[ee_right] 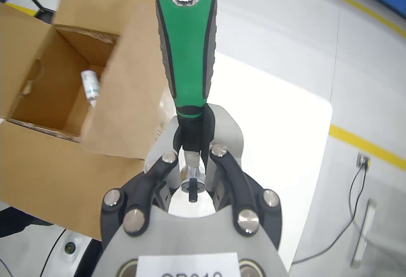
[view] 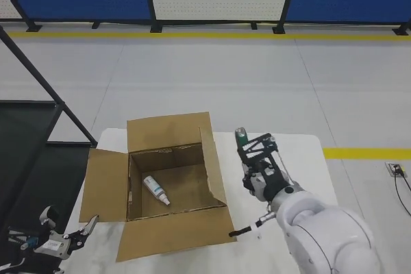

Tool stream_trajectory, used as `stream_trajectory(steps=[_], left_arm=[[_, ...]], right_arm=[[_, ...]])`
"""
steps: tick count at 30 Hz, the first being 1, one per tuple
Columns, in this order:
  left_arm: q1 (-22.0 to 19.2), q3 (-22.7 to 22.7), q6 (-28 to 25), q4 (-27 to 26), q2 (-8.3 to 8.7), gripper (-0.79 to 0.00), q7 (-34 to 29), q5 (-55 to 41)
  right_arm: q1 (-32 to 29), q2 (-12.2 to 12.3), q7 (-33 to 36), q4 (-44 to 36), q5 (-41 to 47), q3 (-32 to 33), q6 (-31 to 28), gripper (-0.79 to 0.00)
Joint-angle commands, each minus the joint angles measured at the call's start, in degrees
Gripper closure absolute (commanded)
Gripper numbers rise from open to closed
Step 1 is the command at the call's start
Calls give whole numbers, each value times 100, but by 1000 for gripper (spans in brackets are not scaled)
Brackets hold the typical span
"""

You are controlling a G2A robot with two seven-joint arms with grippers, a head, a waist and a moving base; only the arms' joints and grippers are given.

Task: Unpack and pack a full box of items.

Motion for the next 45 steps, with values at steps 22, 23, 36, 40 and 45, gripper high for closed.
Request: stream_trajectory(steps=[22,23,36,40,45], left_arm=[[0,0,0,0,0,-785,0,0],[0,0,0,0,0,-785,0,0],[0,0,0,0,0,-785,0,0],[0,0,0,0,0,-785,0,0],[0,0,0,0,0,-785,0,0]], right_arm=[[1626,-456,-640,1695,617,-1725,826,0],[1692,-477,-690,1908,643,-1814,679,0],[3971,-1579,-232,5695,1943,-3545,323,0],[4286,-1918,-89,6521,2489,-3709,284,0],[4507,-2253,-193,7482,2703,-3860,497,0]])
